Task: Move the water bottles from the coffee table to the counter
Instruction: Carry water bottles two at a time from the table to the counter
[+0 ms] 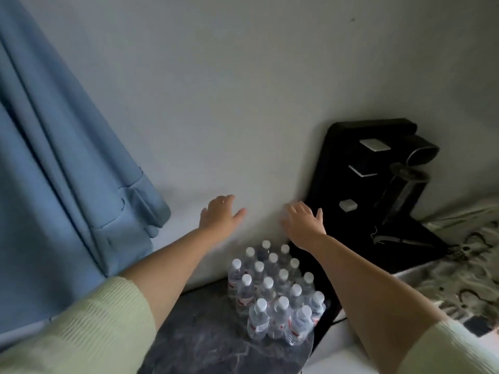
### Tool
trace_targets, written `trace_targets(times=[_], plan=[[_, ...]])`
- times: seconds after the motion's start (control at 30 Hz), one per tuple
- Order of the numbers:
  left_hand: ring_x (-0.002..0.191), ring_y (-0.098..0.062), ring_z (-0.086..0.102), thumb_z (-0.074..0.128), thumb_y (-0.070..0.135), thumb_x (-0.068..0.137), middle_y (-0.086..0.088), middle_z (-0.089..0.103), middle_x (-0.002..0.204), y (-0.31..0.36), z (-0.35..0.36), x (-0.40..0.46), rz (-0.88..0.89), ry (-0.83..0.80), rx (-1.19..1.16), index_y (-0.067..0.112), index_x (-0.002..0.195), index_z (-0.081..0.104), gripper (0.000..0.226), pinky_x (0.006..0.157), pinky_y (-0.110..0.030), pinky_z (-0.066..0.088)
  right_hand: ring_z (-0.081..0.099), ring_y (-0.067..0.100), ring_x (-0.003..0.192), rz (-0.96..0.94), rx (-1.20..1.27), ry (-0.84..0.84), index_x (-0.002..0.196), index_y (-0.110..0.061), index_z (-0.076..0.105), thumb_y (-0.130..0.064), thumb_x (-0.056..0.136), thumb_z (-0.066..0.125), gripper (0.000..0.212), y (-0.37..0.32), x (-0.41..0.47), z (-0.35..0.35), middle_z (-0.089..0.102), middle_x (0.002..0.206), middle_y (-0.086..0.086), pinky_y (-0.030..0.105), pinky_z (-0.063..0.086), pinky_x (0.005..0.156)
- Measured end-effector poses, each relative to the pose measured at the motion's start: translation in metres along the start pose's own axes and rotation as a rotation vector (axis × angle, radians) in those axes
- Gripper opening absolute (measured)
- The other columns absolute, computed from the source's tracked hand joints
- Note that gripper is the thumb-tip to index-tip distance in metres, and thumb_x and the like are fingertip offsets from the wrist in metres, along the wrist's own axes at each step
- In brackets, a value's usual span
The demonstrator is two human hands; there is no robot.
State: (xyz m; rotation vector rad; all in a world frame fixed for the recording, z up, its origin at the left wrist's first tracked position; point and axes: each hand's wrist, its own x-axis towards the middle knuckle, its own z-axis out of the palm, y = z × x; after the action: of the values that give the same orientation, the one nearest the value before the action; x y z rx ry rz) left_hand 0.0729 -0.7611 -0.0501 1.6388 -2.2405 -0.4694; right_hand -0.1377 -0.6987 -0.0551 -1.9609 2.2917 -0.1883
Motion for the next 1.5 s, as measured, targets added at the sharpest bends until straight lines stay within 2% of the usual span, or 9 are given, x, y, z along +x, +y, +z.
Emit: trace_targets(times=[0.27, 0.47, 0.53, 0.63, 0.73, 0.93, 1.23, 1.4, 1.5], plan=[[0.134, -0.028, 0.038, 0.034, 0.052, 0.098, -0.009, 0.043, 0.145, -0.028, -0.022, -0.07, -0.27, 0.174, 0.111, 0.015, 0.141, 0.04, 0.057, 0.109, -0.049, 0.03, 0.007, 0.018, 0.15, -0.305, -0.049, -0.032, 0.151, -0.028, 0.022, -0.053, 0.101, 0.018, 0.056, -0.038, 0.013, -0.002, 0.013, 0.162, -0.002, 0.058, 0.0, 0.117], [0.139, -0.024, 0.03, 0.033, 0.05, 0.099, -0.006, 0.036, 0.15, -0.057, -0.012, -0.173, -0.496, 0.18, 0.217, 0.017, 0.143, 0.035, 0.056, 0.114, -0.047, 0.022, 0.006, 0.018, 0.15, -0.52, -0.017, -0.164, 0.151, -0.029, 0.02, -0.051, 0.101, 0.017, 0.055, -0.09, -0.021, 0.025, 0.011, 0.162, -0.003, 0.057, -0.001, 0.118], [0.139, -0.024, 0.03, 0.036, 0.046, 0.1, -0.007, 0.036, 0.15, -0.07, -0.018, -0.213, -0.594, 0.181, 0.282, 0.019, 0.143, 0.035, 0.052, 0.113, -0.048, 0.024, 0.005, 0.018, 0.15, -0.616, -0.014, -0.197, 0.151, -0.029, 0.02, -0.051, 0.102, 0.017, 0.055, -0.116, -0.037, 0.034, 0.01, 0.162, -0.004, 0.057, -0.001, 0.117], [0.13, -0.028, 0.042, 0.038, 0.049, 0.098, -0.009, 0.047, 0.14, -0.085, -0.04, -0.277, -0.758, 0.259, 0.309, 0.019, 0.137, 0.043, 0.049, 0.107, -0.048, 0.032, 0.007, 0.016, 0.149, -0.745, -0.024, -0.217, 0.151, -0.029, 0.019, -0.05, 0.102, 0.018, 0.054, -0.164, -0.062, 0.044, 0.011, 0.162, -0.005, 0.056, 0.002, 0.118], [0.125, -0.029, 0.048, 0.043, 0.05, 0.095, -0.01, 0.053, 0.133, -0.098, -0.059, -0.361, -0.978, 0.364, 0.33, 0.018, 0.133, 0.048, 0.05, 0.103, -0.045, 0.035, 0.009, 0.016, 0.149, -0.922, -0.015, -0.261, 0.151, -0.028, 0.02, -0.048, 0.102, 0.02, 0.053, -0.221, -0.111, 0.059, 0.014, 0.161, -0.004, 0.056, 0.004, 0.118], [0.131, -0.031, 0.042, 0.04, 0.05, 0.097, -0.012, 0.045, 0.142, -0.115, -0.079, -0.507, -1.283, 0.483, 0.21, 0.017, 0.142, 0.039, 0.056, 0.107, -0.045, 0.033, 0.019, 0.019, 0.146, -1.299, -0.018, -0.276, 0.15, -0.027, 0.024, -0.049, 0.102, 0.02, 0.052, -0.313, -0.229, 0.082, 0.022, 0.158, -0.002, 0.058, 0.01, 0.116], [0.136, -0.024, 0.035, 0.04, 0.052, 0.096, -0.006, 0.043, 0.145, -0.118, -0.082, -0.7, -1.502, 0.525, 0.246, 0.021, 0.14, 0.041, 0.053, 0.112, -0.049, 0.024, 0.022, 0.018, 0.145, -1.56, -0.031, -0.34, 0.149, -0.026, 0.029, -0.05, 0.102, 0.024, 0.053, -0.412, -0.403, 0.116, 0.029, 0.156, -0.001, 0.058, 0.012, 0.117], [0.135, -0.026, 0.036, 0.037, 0.053, 0.096, -0.007, 0.042, 0.145, -0.132, -0.112, -0.796, -1.587, 0.556, 0.307, 0.02, 0.141, 0.039, 0.056, 0.11, -0.048, 0.027, 0.026, 0.021, 0.143, -1.685, 0.064, -0.331, 0.144, -0.024, 0.036, -0.048, 0.101, 0.031, 0.049, -0.466, -0.499, 0.122, 0.033, 0.154, 0.002, 0.057, 0.016, 0.115], [0.136, -0.025, 0.035, 0.038, 0.053, 0.096, -0.007, 0.04, 0.146, -0.136, -0.113, -0.84, -1.624, 0.569, 0.306, 0.019, 0.141, 0.039, 0.056, 0.11, -0.048, 0.026, 0.023, 0.02, 0.144, -1.731, 0.063, -0.38, 0.144, -0.025, 0.036, -0.048, 0.1, 0.031, 0.05, -0.493, -0.545, 0.129, 0.031, 0.154, 0.001, 0.059, 0.013, 0.115]])
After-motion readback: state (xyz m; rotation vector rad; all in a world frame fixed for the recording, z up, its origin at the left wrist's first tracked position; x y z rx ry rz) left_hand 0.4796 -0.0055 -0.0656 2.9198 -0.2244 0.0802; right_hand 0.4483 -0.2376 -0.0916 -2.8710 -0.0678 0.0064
